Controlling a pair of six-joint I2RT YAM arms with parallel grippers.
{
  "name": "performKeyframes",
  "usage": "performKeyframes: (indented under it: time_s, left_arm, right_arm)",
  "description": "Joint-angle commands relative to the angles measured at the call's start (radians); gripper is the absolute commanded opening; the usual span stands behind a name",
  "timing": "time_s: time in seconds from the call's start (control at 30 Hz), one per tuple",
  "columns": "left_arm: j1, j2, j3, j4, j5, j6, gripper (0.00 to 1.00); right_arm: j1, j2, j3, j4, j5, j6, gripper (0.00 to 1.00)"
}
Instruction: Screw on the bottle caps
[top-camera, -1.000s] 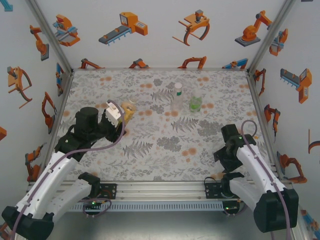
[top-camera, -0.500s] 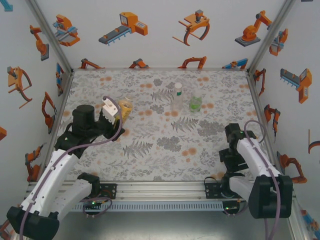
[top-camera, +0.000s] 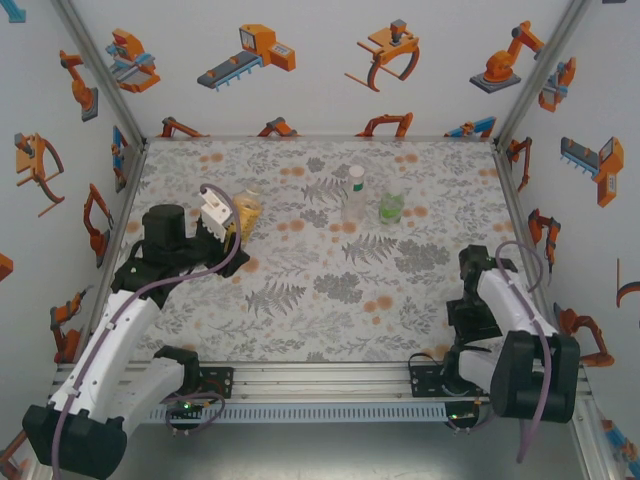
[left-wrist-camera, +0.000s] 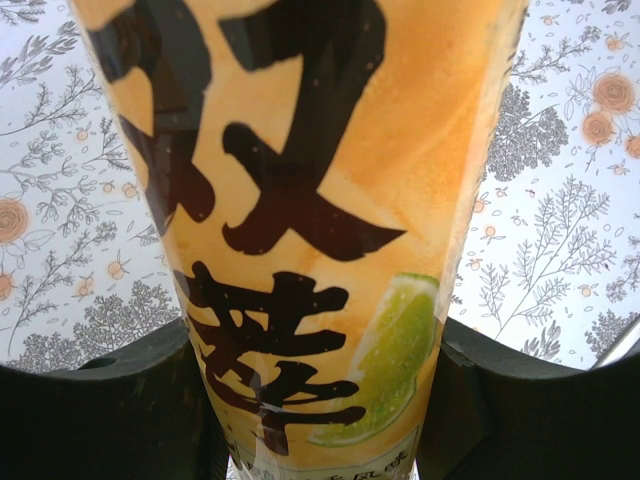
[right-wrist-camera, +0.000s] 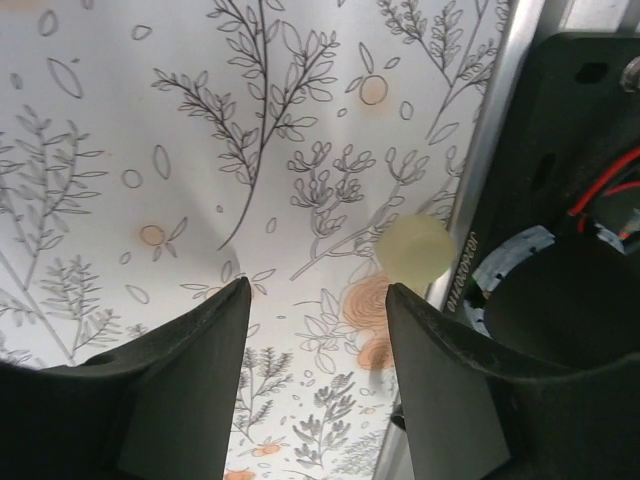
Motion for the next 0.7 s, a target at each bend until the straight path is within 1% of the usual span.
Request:
performKeyframes:
  time_s: [0.0, 0.13, 0.33, 0.4, 0.5, 0.6, 0.67]
  left_arm:
    - [0.013, -0.004, 0.001, 0.027, 0.049, -0.018, 0.0]
    - [0.016, -0.002, 0.001, 0.028, 0.051, -0.019, 0.0]
    - [0.016, 0.017, 0.008, 0.038, 0.074, -0.023, 0.0]
    - [0.016, 0.022, 0.012, 0.046, 0.092, -0.028, 0.0]
    - [0.016, 0.026, 0.01, 0.077, 0.124, -0.053, 0.0]
    - [0.004, 0.027, -0.003, 0.143, 0.163, -0.103, 0.0]
    - [-0.011, 0.029, -0.018, 0.22, 0.185, -0.152, 0.0]
  right_arm:
    - [-0.01, -0.069, -0.053, 0.032, 0.027, 0.06, 0.52]
    - [-0.014, -0.091, -0.084, 0.071, 0.029, 0.07, 0.53]
    - [-0.016, -0.083, -0.073, 0.182, -0.001, 0.007, 0.52]
    - [-0.014, -0.094, -0.057, 0.253, -0.013, -0.082, 0.51]
    - [-0.014, -0.098, 0.0, 0.325, -0.068, -0.265, 0.49]
    - [-0.009, -0.094, 0.07, 0.358, -0.168, -0.442, 0.49]
    - [0.012, -0.102, 0.11, 0.372, -0.233, -0.538, 0.5]
